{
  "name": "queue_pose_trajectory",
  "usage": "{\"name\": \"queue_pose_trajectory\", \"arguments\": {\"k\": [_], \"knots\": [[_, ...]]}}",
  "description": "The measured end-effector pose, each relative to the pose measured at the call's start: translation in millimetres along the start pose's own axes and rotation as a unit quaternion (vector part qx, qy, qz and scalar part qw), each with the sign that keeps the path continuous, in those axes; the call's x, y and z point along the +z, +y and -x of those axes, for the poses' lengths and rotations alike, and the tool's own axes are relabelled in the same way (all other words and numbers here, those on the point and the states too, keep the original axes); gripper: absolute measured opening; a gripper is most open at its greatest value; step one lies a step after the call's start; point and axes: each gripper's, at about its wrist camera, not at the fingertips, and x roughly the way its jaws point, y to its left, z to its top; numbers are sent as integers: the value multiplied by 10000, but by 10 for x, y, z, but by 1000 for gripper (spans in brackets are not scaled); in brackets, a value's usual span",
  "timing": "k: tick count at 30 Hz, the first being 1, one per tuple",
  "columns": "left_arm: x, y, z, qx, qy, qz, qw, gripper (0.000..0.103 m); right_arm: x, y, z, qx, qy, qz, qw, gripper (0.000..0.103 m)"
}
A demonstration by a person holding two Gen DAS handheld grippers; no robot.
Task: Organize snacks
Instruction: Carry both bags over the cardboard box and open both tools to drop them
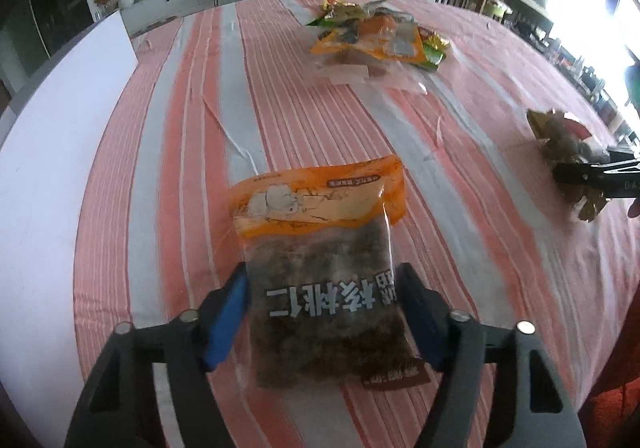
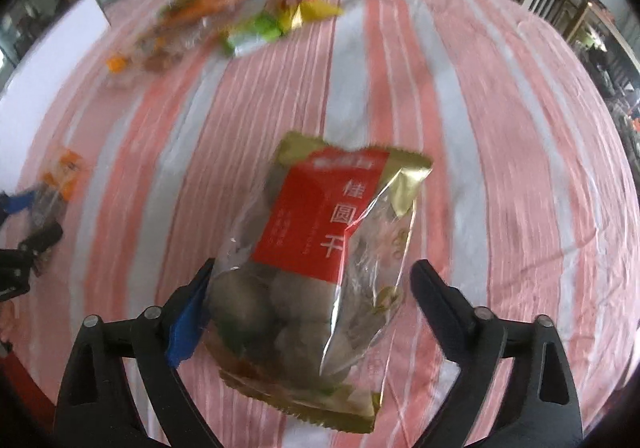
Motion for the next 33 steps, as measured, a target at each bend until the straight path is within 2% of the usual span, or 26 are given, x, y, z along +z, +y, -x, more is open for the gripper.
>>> {"name": "queue_pose_trajectory", "arguments": {"k": [2,3,5,7,8,11,14,16,17,19,20,22,24,25,27,30,32,33], "knots": [[-37,61,59,-204,-75,226,9995,67,-33,-60,72,143,59,-192,9997,76],[-62,101,108,-418,-161,414,9981,67,-55,-85,147,279,25,-285,9992,76],[-103,157,186,-738,-309,703,9943,67,-115,-98,444,763,-329,-413,9957,76],[-140,194,274,-961,-464,941,9898,67,-135,-41,635,986,-572,-345,9929,76],[-144,199,312,-1043,-510,1009,9881,67,-140,4,636,933,-562,-289,9936,76],[-115,239,596,-1274,-778,1127,9824,67,-174,143,411,838,-117,-182,9963,76],[-30,459,1097,-1379,-1273,1257,9742,67,-89,352,396,1249,-43,-254,9918,76],[-3,721,1488,-1217,-1617,1350,9700,67,140,653,534,1550,-203,-124,9876,76],[-6,882,1685,-1056,-1756,1406,9686,67,332,935,678,1797,-369,60,9830,76],[-48,1212,2003,-626,-1917,1534,9674,68,614,1383,909,2168,-598,369,9737,76],[-84,1394,2132,-299,-1939,1599,9674,68,779,1667,1038,2395,-710,565,9666,76],[-192,1764,2302,436,-1856,1799,9650,71,1083,2314,1302,2905,-880,955,9480,77],[-323,2060,2368,1058,-1683,2021,9590,78,1303,2951,1474,3308,-933,1275,9304,79],[-397,2214,2364,1367,-1513,2161,9548,86,1372,3233,1521,3429,-960,1403,9239,82],[-555,2427,2353,1752,-1319,2400,9457,90,1444,3692,1539,3513,-985,1638,9165,83],[-795,2673,2306,1791,-1230,2817,9346,92,1474,4133,1505,3465,-878,1807,9163,83],[-865,2743,2309,1918,-1261,3047,9244,93,1455,4280,1551,3512,-873,1859,9135,83],[-867,2751,2333,1866,-1356,3108,9221,93,1445,4281,1599,3505,-906,1879,9130,83]]}}
